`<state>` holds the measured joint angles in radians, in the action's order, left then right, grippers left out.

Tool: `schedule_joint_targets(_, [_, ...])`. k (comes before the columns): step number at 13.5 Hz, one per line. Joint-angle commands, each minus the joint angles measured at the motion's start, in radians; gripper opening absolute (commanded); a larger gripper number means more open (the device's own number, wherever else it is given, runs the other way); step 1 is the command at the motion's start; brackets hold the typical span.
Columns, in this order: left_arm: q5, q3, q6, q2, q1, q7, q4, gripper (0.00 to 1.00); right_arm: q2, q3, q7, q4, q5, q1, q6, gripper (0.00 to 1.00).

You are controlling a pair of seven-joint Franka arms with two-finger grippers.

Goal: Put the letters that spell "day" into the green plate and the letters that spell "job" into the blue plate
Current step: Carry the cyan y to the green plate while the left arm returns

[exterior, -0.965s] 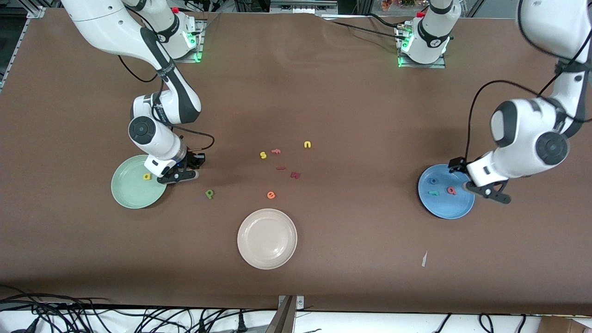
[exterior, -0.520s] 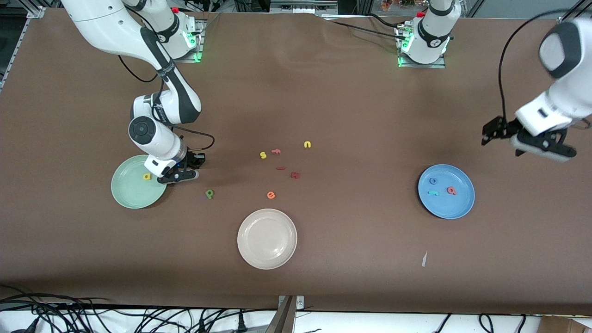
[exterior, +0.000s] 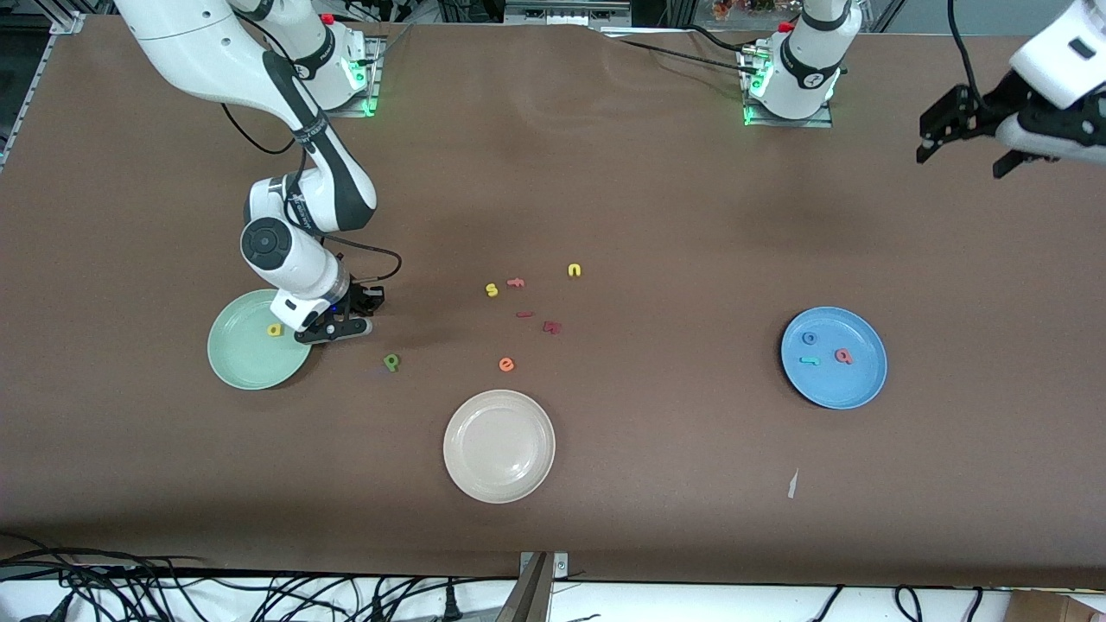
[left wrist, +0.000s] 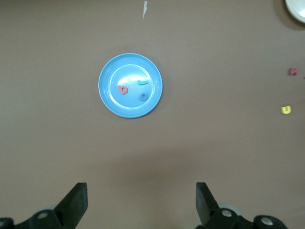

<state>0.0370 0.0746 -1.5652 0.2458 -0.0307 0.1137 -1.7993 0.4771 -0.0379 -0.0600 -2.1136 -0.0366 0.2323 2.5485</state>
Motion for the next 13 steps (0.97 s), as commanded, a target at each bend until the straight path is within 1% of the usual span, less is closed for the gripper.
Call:
schedule_joint_targets(1, [-0.031,0.022,0.112,-0.045,-0.011,-0.096,0.129,1.00,-0.012,-0.002,0.012,0.101,-0.014,-0.010,-0.168,0.00])
schedule_joint_targets(3, [-0.028,0.025,0.112,-0.097,-0.006,-0.118,0.159,1.00,-0.017,0.029,0.022,0.167,-0.014,-0.010,-0.287,0.00])
schedule_joint_targets(5, [-0.029,0.016,0.117,-0.179,-0.006,-0.117,0.262,1.00,-0.023,0.067,0.063,0.202,-0.013,-0.010,-0.356,0.00])
schedule_joint_targets(6, [-0.029,0.014,0.120,-0.203,-0.006,-0.117,0.299,1.00,-0.023,0.094,0.090,0.214,-0.013,-0.010,-0.367,0.00])
schedule_joint_targets(7, [-0.022,0.014,0.122,-0.220,-0.005,-0.117,0.316,1.00,-0.023,0.116,0.097,0.224,-0.011,-0.011,-0.367,0.00])
schedule_joint_targets(10, [-0.026,0.013,0.122,-0.232,0.005,-0.120,0.322,1.00,-0.009,0.162,0.121,0.241,0.001,-0.025,-0.366,0.00])
schedule_joint_targets(11, [-0.025,0.001,0.122,-0.232,0.012,-0.121,0.321,1.00,0.003,0.164,0.144,0.244,0.001,-0.045,-0.366,0.00])
schedule_joint_targets(13, [-0.019,-0.080,0.119,-0.246,0.078,-0.120,0.321,1.00,0.029,0.164,0.186,0.271,0.003,-0.082,-0.364,0.00])
